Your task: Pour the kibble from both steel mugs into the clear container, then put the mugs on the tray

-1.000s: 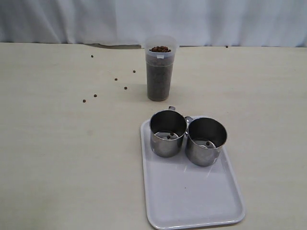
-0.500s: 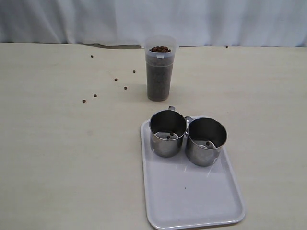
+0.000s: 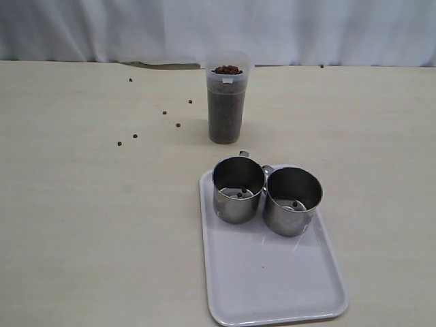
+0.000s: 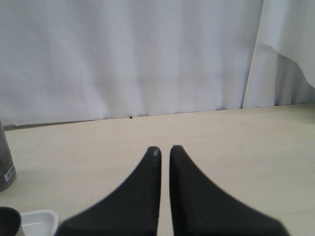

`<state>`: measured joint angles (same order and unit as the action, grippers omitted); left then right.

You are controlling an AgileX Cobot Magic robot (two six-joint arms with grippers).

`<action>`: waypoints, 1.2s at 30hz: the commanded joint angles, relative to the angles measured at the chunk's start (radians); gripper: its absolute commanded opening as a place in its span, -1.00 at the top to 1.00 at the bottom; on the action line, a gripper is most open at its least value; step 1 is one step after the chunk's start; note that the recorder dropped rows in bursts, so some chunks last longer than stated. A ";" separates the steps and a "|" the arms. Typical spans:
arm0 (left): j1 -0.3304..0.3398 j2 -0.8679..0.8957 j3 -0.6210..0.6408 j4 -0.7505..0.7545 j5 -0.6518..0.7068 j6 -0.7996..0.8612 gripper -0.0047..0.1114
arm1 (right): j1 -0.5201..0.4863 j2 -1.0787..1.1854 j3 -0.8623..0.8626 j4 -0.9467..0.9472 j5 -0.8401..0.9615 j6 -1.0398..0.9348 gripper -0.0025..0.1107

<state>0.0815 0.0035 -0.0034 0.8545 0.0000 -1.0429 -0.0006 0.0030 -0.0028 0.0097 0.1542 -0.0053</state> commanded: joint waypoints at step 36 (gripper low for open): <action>-0.010 -0.004 0.003 -1.072 0.191 1.214 0.92 | -0.007 -0.003 0.003 0.001 0.002 -0.007 0.87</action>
<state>0.0791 0.0035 -0.0034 -0.2234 0.2074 0.1560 -0.0006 0.0030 -0.0028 0.0097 0.1542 -0.0053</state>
